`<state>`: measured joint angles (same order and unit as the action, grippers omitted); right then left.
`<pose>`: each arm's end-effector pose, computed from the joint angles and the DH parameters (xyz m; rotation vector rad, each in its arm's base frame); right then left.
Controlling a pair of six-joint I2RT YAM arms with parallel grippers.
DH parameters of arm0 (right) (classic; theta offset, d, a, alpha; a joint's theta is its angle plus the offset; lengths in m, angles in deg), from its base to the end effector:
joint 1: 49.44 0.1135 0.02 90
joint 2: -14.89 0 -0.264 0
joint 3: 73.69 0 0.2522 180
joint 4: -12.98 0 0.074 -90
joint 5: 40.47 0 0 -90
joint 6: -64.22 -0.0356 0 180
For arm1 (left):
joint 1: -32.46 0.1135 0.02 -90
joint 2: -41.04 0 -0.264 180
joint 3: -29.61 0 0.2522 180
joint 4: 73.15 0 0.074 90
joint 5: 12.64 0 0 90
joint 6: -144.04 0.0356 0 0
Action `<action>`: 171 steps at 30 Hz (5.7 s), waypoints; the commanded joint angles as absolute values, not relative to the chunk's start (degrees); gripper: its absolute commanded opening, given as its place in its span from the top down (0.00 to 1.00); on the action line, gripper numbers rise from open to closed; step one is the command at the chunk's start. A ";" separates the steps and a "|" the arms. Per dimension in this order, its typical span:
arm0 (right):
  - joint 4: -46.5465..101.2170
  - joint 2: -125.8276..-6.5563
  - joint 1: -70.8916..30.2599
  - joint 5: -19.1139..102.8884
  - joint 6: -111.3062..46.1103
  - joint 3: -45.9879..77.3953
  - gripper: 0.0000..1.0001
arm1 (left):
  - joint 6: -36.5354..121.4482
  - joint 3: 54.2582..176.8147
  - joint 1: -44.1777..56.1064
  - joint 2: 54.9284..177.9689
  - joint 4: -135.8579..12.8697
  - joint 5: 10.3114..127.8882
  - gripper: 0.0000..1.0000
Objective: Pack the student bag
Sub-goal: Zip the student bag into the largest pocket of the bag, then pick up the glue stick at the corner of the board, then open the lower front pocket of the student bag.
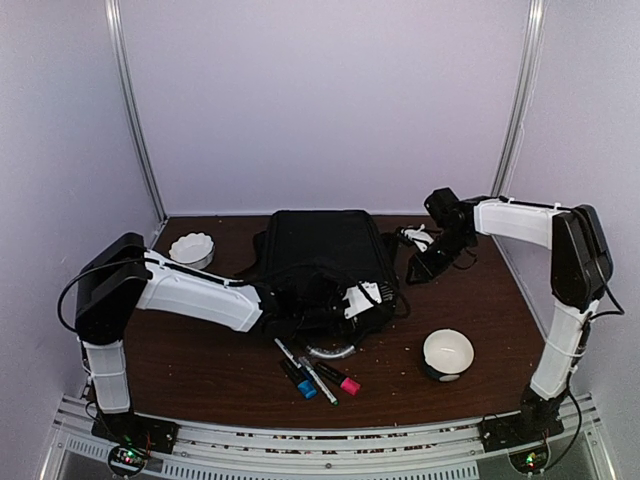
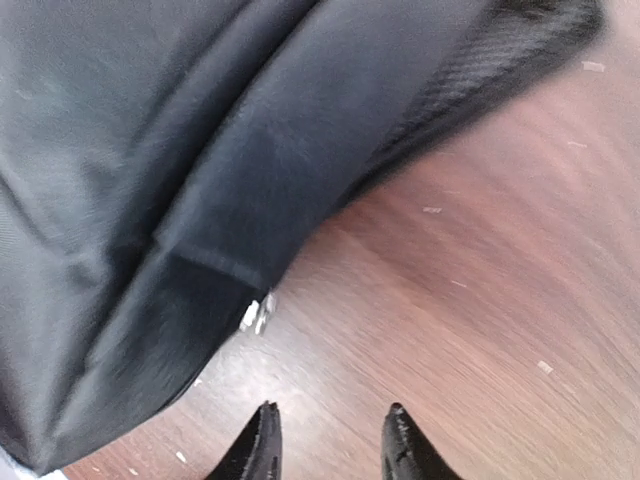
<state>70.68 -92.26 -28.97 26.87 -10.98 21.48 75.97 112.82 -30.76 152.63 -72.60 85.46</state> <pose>0.3528 0.1463 0.2132 -0.9281 2.5933 0.5752 0.2003 -0.3858 0.1863 1.3444 1.5918 -0.2950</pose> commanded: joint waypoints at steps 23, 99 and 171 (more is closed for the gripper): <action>68.06 -70.09 -34.24 7.99 -9.14 16.79 0.58 | 64.88 121.99 -29.00 140.67 -61.74 93.28 0.33; 69.13 -63.74 -34.24 0.35 -6.45 10.46 0.54 | 54.48 122.30 52.43 153.96 -16.06 72.58 0.62; 64.62 -103.24 -9.28 52.94 11.65 42.57 0.54 | 31.62 106.45 -2.10 123.96 -36.96 51.61 0.87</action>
<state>65.96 -99.96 -10.99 43.46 10.31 39.25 33.30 107.90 -0.90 126.27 -30.75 53.35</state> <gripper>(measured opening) 0.457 0.191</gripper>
